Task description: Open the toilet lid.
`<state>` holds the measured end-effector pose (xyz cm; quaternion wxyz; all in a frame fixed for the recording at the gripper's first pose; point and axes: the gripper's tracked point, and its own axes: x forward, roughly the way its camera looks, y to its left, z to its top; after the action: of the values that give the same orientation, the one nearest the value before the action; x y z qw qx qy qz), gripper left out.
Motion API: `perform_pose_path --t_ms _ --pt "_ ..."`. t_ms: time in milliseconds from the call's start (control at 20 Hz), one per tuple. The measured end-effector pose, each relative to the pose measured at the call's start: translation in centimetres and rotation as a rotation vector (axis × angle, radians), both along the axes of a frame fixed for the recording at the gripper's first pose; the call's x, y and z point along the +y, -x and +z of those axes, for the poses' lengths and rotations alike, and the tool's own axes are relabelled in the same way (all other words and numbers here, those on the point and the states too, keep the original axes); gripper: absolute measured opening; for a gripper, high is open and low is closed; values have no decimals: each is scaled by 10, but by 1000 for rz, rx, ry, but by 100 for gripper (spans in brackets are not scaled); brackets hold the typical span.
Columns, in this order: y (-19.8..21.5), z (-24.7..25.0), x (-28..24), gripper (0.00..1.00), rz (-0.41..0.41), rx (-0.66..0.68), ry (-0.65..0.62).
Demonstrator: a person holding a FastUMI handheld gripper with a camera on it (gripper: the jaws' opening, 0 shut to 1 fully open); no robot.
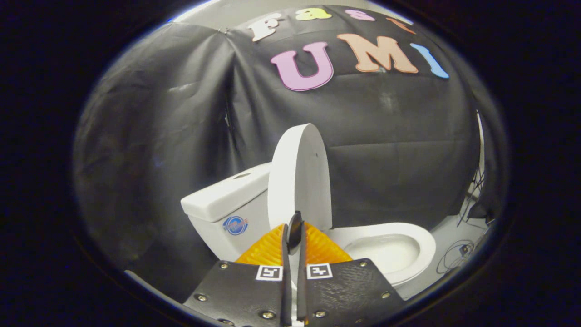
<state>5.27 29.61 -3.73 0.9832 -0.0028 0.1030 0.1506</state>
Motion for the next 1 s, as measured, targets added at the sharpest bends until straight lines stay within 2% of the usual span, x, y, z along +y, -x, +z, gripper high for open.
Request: perform_pose_path --t_ms 150,550,800,1000 --pt "1 -2 11 5 7 -30 54" --pt "-1 -1 25 5 24 -48 78" --pt "-1 1 23 5 48 -94 177" --pt "0 1 25 5 62 -102 147"
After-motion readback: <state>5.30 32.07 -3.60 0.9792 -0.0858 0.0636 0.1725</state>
